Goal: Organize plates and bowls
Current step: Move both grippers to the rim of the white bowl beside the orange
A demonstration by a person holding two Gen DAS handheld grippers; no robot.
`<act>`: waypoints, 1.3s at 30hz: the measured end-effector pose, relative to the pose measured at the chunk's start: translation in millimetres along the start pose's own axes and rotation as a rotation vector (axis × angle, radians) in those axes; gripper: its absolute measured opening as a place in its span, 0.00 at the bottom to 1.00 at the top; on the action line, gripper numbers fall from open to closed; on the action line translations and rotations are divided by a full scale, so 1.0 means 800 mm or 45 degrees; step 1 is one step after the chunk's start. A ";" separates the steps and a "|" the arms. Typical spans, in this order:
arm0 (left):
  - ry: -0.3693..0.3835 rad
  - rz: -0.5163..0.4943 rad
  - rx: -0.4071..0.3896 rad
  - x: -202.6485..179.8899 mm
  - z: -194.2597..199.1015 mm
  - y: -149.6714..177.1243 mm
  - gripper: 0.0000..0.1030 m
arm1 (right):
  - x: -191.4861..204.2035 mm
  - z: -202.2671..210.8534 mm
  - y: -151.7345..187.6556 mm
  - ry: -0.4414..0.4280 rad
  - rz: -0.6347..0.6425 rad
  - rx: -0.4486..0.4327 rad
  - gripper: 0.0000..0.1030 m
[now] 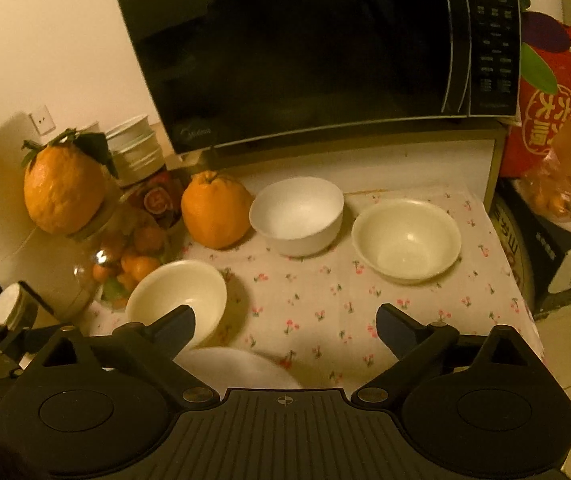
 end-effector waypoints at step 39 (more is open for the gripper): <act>0.188 0.189 -0.037 -0.053 -0.150 -0.105 0.53 | -0.090 -0.182 -0.107 -0.157 -0.233 -0.139 0.61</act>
Point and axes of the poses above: each gripper's, at about its wrist camera, not at the fingertips, and z roughly against the way its jaws point, x to its left, y to its underside, the point moved 7 cm from there along -z, roughly the way its jaws point, and after that the axes turned 6 degrees about -y, right-handed, at the moved point
